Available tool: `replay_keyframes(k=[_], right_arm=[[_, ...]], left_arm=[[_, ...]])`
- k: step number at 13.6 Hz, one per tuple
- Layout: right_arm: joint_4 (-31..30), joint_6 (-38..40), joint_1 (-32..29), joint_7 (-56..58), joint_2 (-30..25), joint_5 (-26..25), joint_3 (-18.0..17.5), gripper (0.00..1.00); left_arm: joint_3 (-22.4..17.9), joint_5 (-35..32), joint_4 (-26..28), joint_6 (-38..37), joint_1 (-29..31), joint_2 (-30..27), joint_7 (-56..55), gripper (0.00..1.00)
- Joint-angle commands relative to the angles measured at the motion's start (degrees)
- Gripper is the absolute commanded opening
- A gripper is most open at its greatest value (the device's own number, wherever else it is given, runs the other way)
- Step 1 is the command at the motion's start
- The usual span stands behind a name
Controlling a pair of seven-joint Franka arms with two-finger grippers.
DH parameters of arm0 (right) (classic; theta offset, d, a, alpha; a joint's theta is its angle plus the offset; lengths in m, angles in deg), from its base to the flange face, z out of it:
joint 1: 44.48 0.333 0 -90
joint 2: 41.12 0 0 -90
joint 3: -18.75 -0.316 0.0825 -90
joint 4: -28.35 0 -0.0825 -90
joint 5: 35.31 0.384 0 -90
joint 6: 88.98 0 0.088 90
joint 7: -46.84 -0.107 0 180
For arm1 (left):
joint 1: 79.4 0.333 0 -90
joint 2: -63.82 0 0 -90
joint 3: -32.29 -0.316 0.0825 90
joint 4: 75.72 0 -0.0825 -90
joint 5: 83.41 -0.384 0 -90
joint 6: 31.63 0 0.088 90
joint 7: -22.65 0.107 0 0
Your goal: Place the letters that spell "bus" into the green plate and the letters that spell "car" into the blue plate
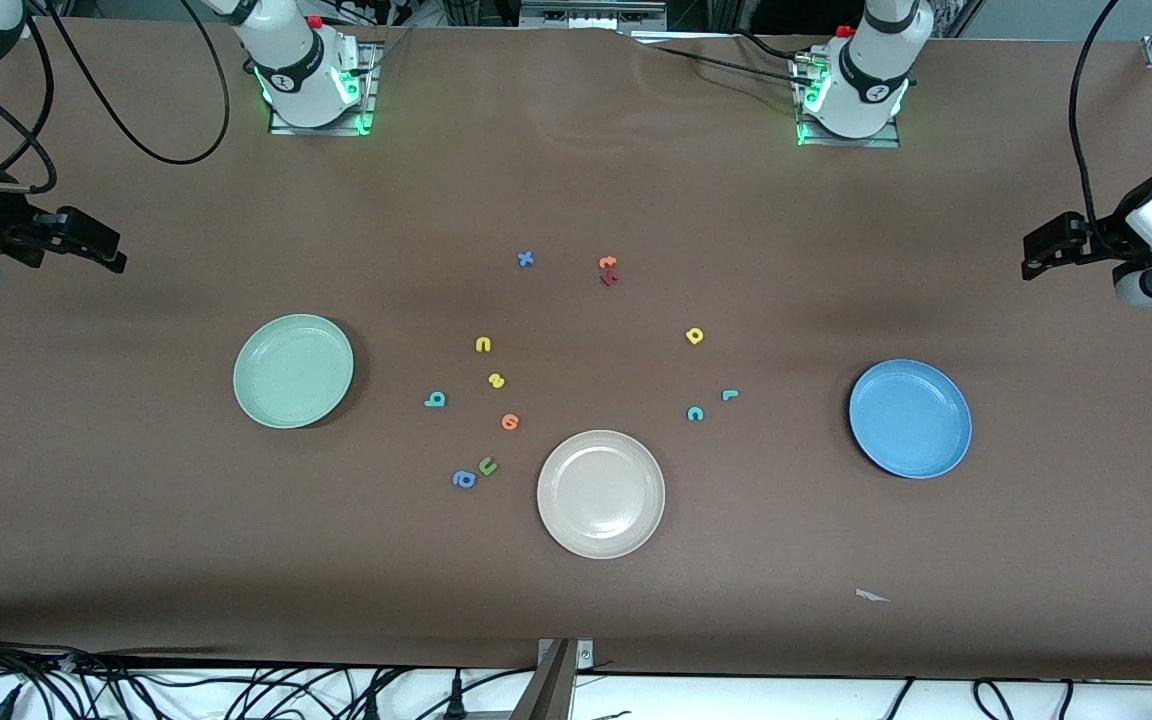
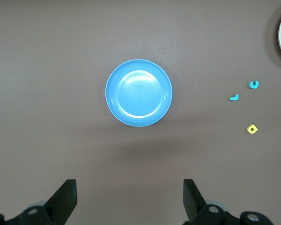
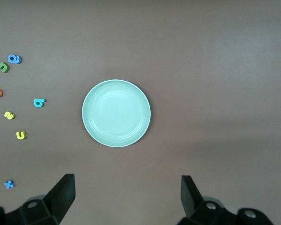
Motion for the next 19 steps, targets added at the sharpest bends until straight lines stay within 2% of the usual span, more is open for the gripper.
replay_keyframes(k=[1, 19], right_arm=[[-0.4, -0.72, 0.06, 0.54, -0.47, -0.17, 0.1, 1.0], [-0.4, 1.12, -0.03, 0.63, -0.47, 0.09, 0.27, 1.0]], left_arm=[[0.1, 0.12, 1.04, 0.68, -0.03, -0.84, 0.0, 1.0], [0.1, 0.12, 1.04, 0.68, -0.03, -0.84, 0.0, 1.0]])
